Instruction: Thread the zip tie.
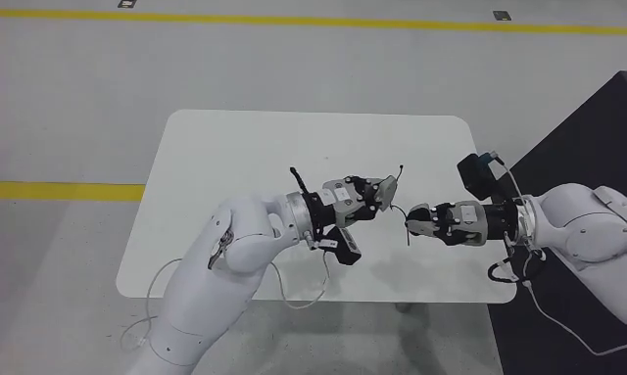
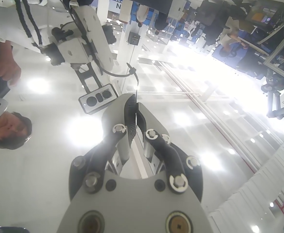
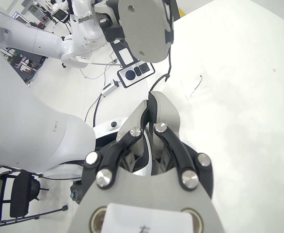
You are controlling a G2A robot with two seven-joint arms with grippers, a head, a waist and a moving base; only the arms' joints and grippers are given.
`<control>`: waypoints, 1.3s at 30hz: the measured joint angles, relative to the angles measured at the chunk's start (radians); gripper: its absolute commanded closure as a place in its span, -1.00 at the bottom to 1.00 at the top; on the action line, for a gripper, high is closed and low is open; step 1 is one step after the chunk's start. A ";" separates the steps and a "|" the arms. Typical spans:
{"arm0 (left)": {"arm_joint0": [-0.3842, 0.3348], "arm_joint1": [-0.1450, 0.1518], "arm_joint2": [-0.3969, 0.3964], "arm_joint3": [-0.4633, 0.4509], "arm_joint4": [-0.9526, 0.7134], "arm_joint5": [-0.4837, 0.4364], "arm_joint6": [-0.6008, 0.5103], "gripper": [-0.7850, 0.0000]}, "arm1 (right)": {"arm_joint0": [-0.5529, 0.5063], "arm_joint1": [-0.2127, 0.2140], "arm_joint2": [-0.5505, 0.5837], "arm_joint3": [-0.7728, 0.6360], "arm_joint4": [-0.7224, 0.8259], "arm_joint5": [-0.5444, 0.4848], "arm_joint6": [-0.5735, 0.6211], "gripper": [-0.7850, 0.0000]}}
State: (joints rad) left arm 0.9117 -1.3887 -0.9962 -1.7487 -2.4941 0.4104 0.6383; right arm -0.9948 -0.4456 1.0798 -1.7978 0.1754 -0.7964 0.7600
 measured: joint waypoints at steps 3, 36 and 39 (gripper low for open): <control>-0.002 0.000 0.006 -0.002 -0.008 -0.011 0.031 1.00 | -0.006 -0.002 0.009 -0.002 0.000 0.001 0.006 1.00; 0.008 0.002 0.012 -0.038 0.062 0.041 -0.033 0.73 | -0.056 -0.029 0.064 -0.002 0.015 0.016 0.060 1.00; 0.008 0.003 0.009 -0.036 0.069 0.042 -0.035 0.59 | -0.054 -0.033 0.065 -0.001 0.016 0.018 0.064 1.00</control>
State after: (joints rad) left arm 0.9196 -1.3857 -0.9873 -1.7848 -2.4255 0.4524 0.6037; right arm -1.0488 -0.4791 1.1450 -1.7989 0.1910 -0.7786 0.8242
